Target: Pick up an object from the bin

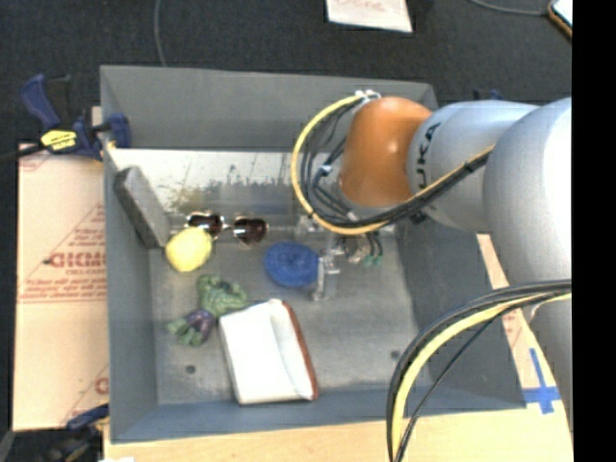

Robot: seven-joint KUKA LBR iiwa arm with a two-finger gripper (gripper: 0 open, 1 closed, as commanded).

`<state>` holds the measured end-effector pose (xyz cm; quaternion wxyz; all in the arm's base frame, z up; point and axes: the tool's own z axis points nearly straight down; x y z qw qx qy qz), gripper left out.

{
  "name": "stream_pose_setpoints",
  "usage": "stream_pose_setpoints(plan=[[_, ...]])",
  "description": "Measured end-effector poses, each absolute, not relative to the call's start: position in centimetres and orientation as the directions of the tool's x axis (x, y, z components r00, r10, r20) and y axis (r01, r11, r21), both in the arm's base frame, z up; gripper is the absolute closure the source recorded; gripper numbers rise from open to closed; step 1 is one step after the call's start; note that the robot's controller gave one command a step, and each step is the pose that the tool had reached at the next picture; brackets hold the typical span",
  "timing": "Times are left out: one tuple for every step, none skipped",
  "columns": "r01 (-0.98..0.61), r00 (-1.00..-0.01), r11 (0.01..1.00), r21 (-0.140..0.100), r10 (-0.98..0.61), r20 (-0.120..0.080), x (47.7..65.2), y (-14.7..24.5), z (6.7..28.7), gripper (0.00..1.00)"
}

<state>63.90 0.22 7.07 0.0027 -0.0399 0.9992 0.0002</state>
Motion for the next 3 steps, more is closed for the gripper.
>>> stream_pose_setpoints(plan=[[-0.002, -1.000, 1.000, -0.005, -0.002, -0.019, 62.9, 1.3, 12.2, 0.00], [-0.053, -0.999, 0.999, -0.003, -0.053, -0.002, 62.5, 1.9, 10.0, 0.00], [-0.019, -1.000, 1.000, -0.005, -0.019, -0.019, 62.2, 2.1, 7.1, 0.00]])
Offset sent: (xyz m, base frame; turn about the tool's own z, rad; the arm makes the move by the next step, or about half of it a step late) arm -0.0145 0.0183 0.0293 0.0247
